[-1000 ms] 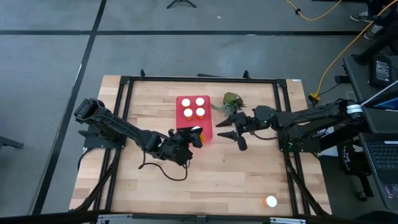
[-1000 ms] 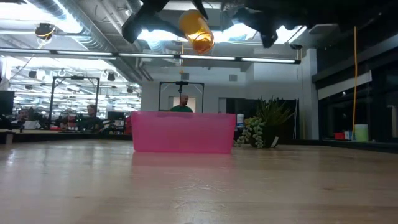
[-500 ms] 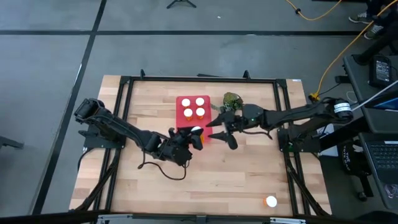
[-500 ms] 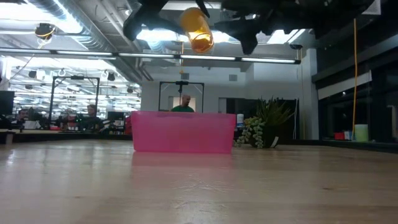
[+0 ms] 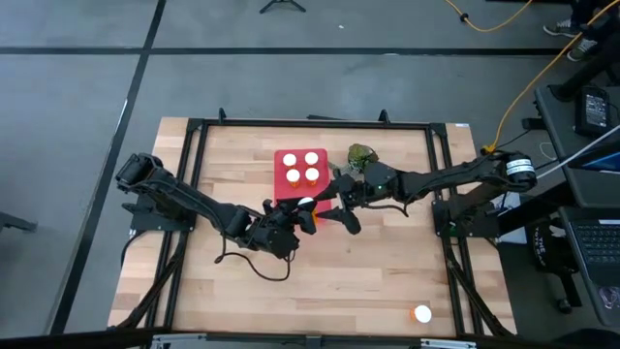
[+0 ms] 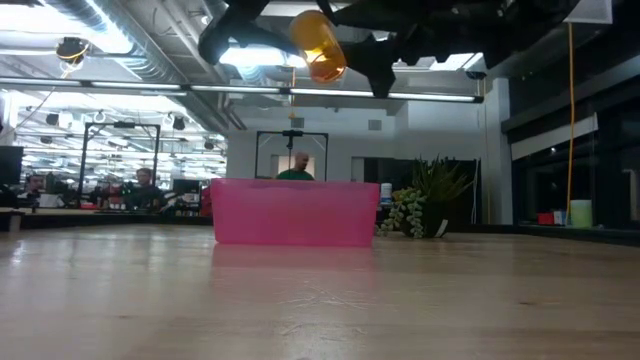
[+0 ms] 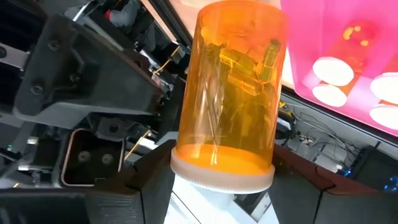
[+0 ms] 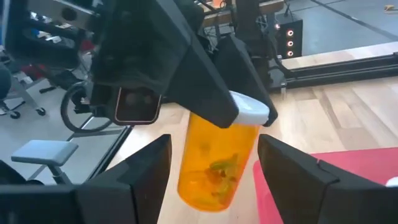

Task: Pick and place pill bottles into a basket
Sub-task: Put the orange pill bottle into the red bin

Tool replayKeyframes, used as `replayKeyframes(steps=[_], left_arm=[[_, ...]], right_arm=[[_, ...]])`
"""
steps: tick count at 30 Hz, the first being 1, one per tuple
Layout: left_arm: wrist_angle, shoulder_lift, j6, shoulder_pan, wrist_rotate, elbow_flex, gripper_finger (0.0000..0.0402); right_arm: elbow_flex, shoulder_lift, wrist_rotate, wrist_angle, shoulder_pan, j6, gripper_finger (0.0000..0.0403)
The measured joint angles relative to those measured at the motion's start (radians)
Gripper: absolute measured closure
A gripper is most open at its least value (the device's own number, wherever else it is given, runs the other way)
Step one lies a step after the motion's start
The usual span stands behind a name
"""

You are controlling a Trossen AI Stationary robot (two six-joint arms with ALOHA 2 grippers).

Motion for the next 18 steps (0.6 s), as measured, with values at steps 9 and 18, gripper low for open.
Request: replayKeyframes(steps=[9, 18], left_arm=[[0.000, 0.000, 0.000, -0.007, 0.003, 0.000, 0.0187], [0.000, 0.000, 0.000, -0.007, 0.009, 0.000, 0.0187]], right_arm=[[0.004, 0.006, 0.000, 0.014, -0.007, 0.001, 0.0159], [0.005, 0.006, -0.025, 0.038, -0.006, 0.008, 0.0159]])
